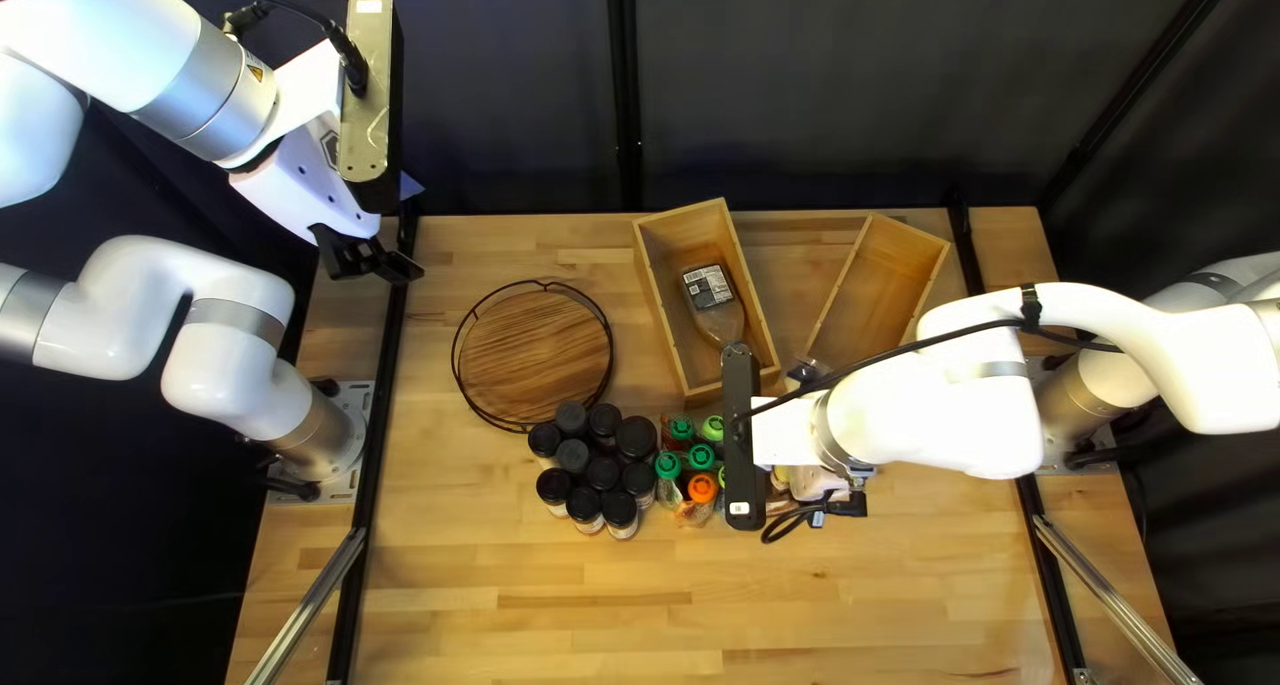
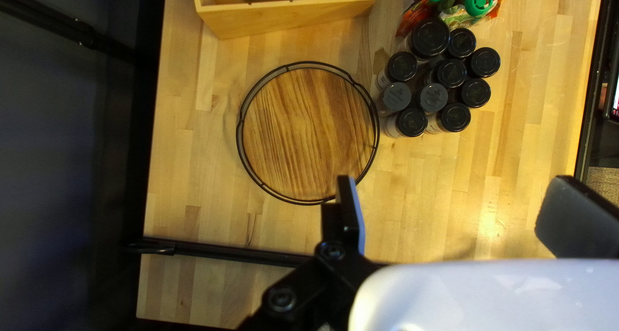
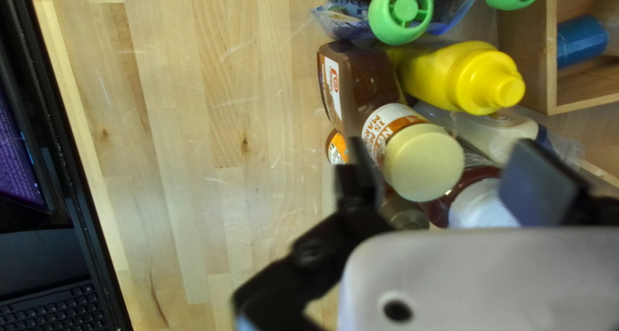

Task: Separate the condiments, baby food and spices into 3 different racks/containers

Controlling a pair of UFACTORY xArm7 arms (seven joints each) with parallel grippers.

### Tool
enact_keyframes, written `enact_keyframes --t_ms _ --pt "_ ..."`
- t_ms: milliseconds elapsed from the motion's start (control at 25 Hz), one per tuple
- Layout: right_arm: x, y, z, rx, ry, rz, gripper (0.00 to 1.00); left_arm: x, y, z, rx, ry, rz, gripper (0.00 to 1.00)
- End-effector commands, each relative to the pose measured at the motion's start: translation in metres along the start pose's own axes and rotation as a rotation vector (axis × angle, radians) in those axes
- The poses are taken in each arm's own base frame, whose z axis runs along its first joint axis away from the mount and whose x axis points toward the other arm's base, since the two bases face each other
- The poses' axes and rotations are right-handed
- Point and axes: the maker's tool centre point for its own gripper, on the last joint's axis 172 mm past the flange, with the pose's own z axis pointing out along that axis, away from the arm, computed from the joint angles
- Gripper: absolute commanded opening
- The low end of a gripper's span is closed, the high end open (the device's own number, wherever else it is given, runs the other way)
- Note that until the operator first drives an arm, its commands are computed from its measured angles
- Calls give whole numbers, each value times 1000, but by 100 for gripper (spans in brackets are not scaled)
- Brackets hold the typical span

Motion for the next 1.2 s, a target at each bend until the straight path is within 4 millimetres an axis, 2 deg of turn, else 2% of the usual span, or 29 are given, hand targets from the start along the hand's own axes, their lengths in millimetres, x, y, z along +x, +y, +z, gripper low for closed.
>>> enact_keyframes --t_ms 40,200,320,480,600,720,800,920,1080,1200 --pt "4 -3 -18 4 6 -10 4 0 0 0 0 0 0 100" --pt "10 -4 -53 13 11 -34 2 0 0 0 0 0 0 100" --pt "14 0 -96 22 20 -61 1 0 0 0 0 0 0 100" --pt "19 8 -137 38 38 -87 1 0 0 0 0 0 0 100" --pt "26 18 -168 53 55 -104 1 0 0 0 0 0 0 100" --pt "36 42 -197 66 72 -98 1 0 0 0 0 0 0 100" --pt "42 59 -205 64 76 -76 0 0 0 0 0 0 0 100" --pt "55 102 -212 54 81 2 0 0 0 0 0 0 0 100" --pt "66 156 -205 18 72 152 0 0 0 0 0 0 0 100" --pt "71 181 -199 -19 58 261 0 0 0 0 0 0 0 100"
